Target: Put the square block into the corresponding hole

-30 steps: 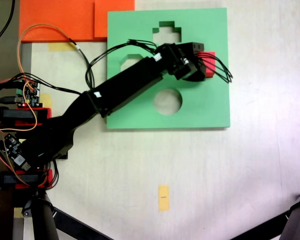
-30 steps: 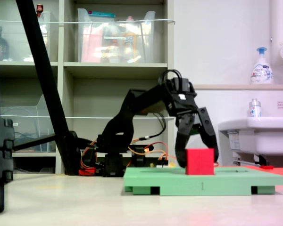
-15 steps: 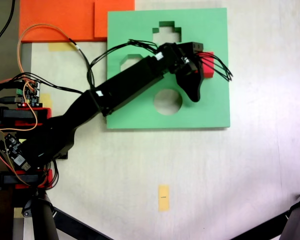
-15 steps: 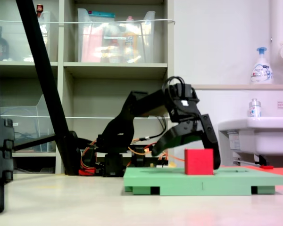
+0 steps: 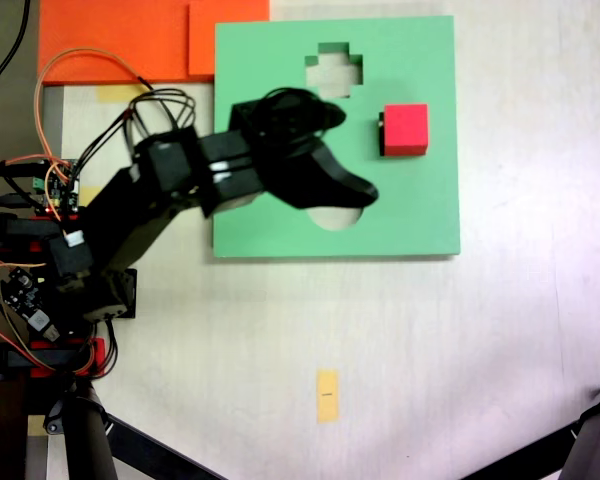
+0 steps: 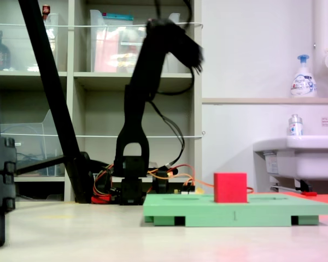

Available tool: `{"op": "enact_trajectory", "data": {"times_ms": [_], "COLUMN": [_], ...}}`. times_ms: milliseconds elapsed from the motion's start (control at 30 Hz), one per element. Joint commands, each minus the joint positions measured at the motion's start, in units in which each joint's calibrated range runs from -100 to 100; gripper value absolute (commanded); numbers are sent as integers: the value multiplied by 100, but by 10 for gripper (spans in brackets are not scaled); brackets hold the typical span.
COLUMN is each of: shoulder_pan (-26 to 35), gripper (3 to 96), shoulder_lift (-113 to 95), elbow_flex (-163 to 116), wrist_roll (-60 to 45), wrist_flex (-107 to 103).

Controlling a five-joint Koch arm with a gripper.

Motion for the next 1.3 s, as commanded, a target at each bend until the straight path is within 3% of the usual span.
{"op": "enact_trajectory", "data": {"times_ms": [33,167,300,400,500,533,733,1000,1300], "shoulder_pan": [-366,-879,-1187,-1255,-1343,-1343,-1270,-1148,-1143], "gripper": [677,675,677,674,502,489,489,483,486], "shoulder_lift": [-551,-216,-775,-2493,-4071,-4350,-5426,-6613,-7018], "elbow_flex": [304,-65,-2218,-5618,-9008,-9795,-13564,-16854,-16874], "wrist_roll": [-645,-943,-977,-1060,-1470,-1543,-2139,-2574,-2838], "wrist_flex": [288,327,924,3456,7154,8001,10168,10476,9484]}}
